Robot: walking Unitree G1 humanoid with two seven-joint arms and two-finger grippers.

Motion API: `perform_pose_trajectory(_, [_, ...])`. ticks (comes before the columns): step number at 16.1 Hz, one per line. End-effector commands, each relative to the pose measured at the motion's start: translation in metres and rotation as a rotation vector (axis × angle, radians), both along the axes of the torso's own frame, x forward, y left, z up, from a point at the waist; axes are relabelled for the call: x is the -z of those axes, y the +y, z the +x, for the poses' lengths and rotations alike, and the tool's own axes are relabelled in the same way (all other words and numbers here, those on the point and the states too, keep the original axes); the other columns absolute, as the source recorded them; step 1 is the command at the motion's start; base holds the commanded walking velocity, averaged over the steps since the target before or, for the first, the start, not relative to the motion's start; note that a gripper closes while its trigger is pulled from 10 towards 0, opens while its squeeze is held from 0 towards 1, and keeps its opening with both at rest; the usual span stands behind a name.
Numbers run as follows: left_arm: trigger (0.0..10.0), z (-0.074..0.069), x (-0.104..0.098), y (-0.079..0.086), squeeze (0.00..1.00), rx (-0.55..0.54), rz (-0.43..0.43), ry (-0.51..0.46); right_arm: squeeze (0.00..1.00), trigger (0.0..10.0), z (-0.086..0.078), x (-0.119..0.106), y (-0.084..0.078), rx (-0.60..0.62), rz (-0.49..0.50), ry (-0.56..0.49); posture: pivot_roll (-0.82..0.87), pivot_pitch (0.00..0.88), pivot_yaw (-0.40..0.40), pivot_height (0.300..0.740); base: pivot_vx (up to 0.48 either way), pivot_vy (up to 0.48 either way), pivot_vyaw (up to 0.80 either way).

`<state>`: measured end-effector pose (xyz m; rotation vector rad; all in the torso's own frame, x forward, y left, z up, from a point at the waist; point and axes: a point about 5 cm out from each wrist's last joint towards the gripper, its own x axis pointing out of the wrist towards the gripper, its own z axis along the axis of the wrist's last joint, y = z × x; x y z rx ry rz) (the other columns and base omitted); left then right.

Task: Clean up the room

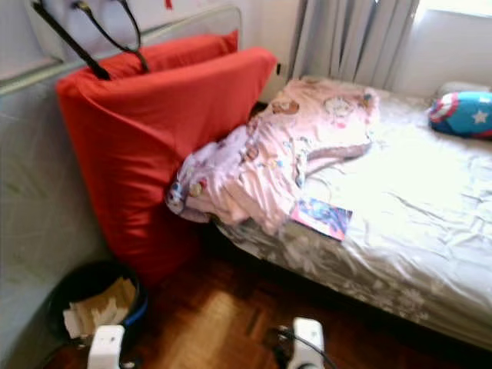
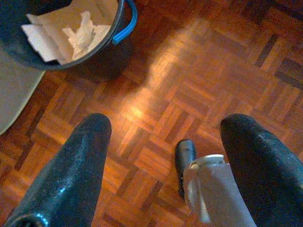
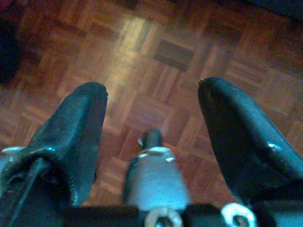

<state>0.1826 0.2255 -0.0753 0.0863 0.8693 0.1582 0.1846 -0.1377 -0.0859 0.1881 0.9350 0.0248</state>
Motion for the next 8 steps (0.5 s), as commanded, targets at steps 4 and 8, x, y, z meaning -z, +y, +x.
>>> perform_pose_trajectory(4, [10.0,-0.0023,0.0024,-0.0050,0.00,0.011,-0.010,0.013,0.00,10.0,0.0004,-0.0002,-0.0084,0.006,-0.017,0.000,0.05,0.000,-0.023,0.740,0.000,-0.304,0.00])
perform_pose_trajectory(8, [10.0,-0.0035,0.0030,-0.0050,0.00,0.008,-0.012,0.016,0.00,10.0,0.0004,-0.0002,-0.0092,0.001,-0.018,0.001,0.05,0.000,-0.027,0.740,0.000,-0.322,0.00])
